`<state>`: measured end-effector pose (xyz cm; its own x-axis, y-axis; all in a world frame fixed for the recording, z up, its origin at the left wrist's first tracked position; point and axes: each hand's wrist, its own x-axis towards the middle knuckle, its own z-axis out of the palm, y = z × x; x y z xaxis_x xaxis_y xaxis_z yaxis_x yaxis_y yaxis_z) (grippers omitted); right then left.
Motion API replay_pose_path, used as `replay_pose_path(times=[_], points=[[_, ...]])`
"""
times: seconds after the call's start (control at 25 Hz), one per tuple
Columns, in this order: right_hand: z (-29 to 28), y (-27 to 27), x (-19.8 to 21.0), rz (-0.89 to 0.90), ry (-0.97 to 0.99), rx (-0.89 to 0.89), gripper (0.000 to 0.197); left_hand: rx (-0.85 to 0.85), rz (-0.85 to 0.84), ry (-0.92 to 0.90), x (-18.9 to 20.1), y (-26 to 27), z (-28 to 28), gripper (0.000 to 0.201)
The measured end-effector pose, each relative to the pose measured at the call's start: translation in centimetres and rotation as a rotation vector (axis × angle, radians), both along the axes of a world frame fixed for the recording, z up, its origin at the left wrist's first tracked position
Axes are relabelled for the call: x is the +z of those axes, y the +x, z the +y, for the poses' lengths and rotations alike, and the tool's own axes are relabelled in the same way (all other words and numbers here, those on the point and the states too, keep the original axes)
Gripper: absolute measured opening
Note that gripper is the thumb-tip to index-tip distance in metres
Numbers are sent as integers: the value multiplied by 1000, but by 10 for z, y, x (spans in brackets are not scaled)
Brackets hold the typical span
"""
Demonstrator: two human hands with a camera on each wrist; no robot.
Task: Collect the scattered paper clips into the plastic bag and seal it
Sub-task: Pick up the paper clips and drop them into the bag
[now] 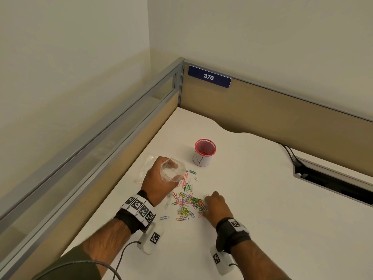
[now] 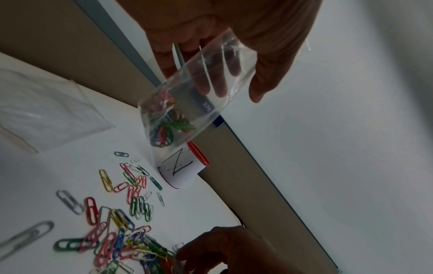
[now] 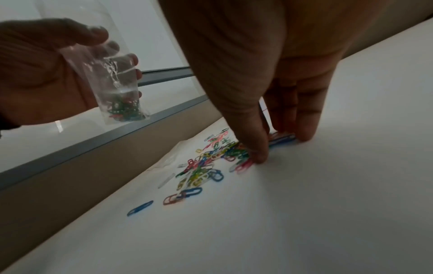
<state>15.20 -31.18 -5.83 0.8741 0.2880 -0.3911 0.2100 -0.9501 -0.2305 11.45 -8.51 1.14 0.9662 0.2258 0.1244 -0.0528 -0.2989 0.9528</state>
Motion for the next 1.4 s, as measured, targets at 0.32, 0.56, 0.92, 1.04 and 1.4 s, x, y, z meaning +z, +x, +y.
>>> replay_pose_path(times=[0.32,0.56,0.92,1.04,1.4], points=[[21,8,14,11,119,91,40,3,-15,-14,4,1,1,47],[30,0,4,-25,3,300,43,1,-27,5,5,4,0,46],[32,11,5,-72,15,134,17,4,-8,-7,4,3,1,50],[21,19,10,-27,110,-12,15,2,-3,-9,2,4,2,45],[16,21,111,-125,734,-290,2,-15,14,17,-4,10,-7,41]])
